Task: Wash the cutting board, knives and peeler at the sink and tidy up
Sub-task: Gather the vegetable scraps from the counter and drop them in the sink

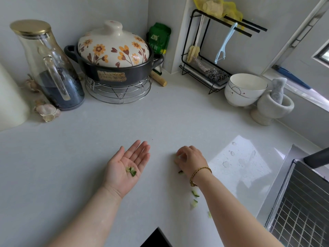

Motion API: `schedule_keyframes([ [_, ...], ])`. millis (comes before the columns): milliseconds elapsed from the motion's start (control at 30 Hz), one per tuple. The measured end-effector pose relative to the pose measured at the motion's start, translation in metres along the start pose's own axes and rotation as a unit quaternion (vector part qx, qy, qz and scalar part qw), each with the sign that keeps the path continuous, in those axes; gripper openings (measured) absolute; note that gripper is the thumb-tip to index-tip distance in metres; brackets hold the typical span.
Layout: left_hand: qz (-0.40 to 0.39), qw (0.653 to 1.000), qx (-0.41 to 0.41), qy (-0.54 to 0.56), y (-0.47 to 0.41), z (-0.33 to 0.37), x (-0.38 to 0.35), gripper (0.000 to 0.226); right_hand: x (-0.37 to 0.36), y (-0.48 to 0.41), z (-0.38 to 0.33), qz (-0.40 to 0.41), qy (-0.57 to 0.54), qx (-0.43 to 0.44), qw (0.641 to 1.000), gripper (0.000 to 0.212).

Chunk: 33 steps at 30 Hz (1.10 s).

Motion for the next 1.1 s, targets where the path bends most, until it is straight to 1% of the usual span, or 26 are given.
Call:
schedule_keyframes([
  [100,-0.006,1.0,0.003,-0.01,0.004,-0.001,-0.005,0.039,-0.001,-0.001,-0.007,-0.015,0.048,0.023,0.998,0.022],
  [133,-0.004,1.0,0.001,-0.013,0.004,-0.001,-0.006,0.041,0.0,-0.001,-0.01,-0.015,0.071,0.036,0.997,0.023],
  [200,-0.002,1.0,0.002,-0.007,0.001,-0.003,-0.005,0.056,0.002,0.0,-0.015,-0.009,0.122,0.064,0.99,0.025],
  [267,0.004,1.0,0.002,-0.003,0.002,-0.003,-0.005,0.062,0.003,0.002,-0.018,0.001,0.156,0.083,0.984,0.025],
  [300,0.005,1.0,0.001,-0.006,0.002,-0.003,-0.005,0.063,0.003,0.004,-0.018,0.005,0.163,0.085,0.983,0.023],
  [367,0.005,1.0,0.001,-0.011,0.003,-0.004,-0.006,0.063,0.004,0.01,-0.014,0.012,0.151,0.076,0.986,0.011],
  [400,0.003,1.0,0.003,-0.01,0.003,-0.004,-0.007,0.063,0.006,0.011,-0.009,0.017,0.129,0.06,0.99,0.007],
  [433,0.002,1.0,0.004,-0.011,0.004,-0.005,-0.008,0.063,0.008,0.013,-0.002,0.025,0.089,0.034,0.995,0.009],
  [500,0.004,1.0,0.009,-0.011,0.005,-0.008,-0.009,0.063,0.017,0.019,0.014,0.059,-0.055,-0.041,0.996,0.021],
  [533,0.005,1.0,0.013,-0.011,0.005,-0.01,-0.01,0.063,0.023,0.023,0.017,0.086,-0.135,-0.071,0.985,0.026],
  [600,0.007,1.0,0.027,-0.011,0.005,-0.019,-0.013,0.063,0.035,0.032,0.007,0.129,-0.249,-0.083,0.956,0.031],
  [667,0.01,0.999,0.047,-0.02,0.006,-0.032,-0.016,0.059,0.041,0.042,-0.016,0.151,-0.286,-0.049,0.945,0.03],
  [700,0.011,0.998,0.057,-0.03,0.006,-0.039,-0.018,0.054,0.041,0.046,-0.03,0.154,-0.281,-0.021,0.947,0.025],
  [767,0.003,0.997,0.075,-0.037,0.009,-0.051,-0.023,0.047,0.033,0.052,-0.053,0.132,-0.238,0.037,0.962,0.011],
  [833,-0.003,0.996,0.08,-0.04,0.012,-0.055,-0.027,0.046,0.028,0.058,-0.057,0.129,-0.209,0.06,0.967,0.014],
  [900,-0.002,0.997,0.076,-0.032,0.011,-0.054,-0.026,0.048,0.039,0.061,-0.04,0.182,-0.232,0.033,0.955,0.015],
  [967,0.002,0.997,0.07,-0.007,0.009,-0.051,-0.024,0.057,0.048,0.062,-0.013,0.221,-0.237,-0.019,0.946,0.017],
  [1000,0.0,0.998,0.068,0.001,0.009,-0.049,-0.024,0.061,0.047,0.06,-0.003,0.209,-0.211,-0.041,0.954,0.019],
  [1067,-0.004,0.998,0.064,0.003,0.008,-0.045,-0.022,0.064,0.029,0.056,0.013,0.124,-0.121,-0.064,0.983,0.026],
  [1100,-0.005,0.998,0.062,-0.001,0.01,-0.044,-0.022,0.064,0.02,0.055,0.017,0.083,-0.083,-0.067,0.991,0.029],
])
Point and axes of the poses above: each hand's wrist, its own y-axis away from the middle knuckle, its own x-axis out of the back of the hand, z = x × y, the point moved 10 cm from there along -y, towards the middle knuckle, and after that the axes turned 12 degrees about z, right-handed, at the moved point
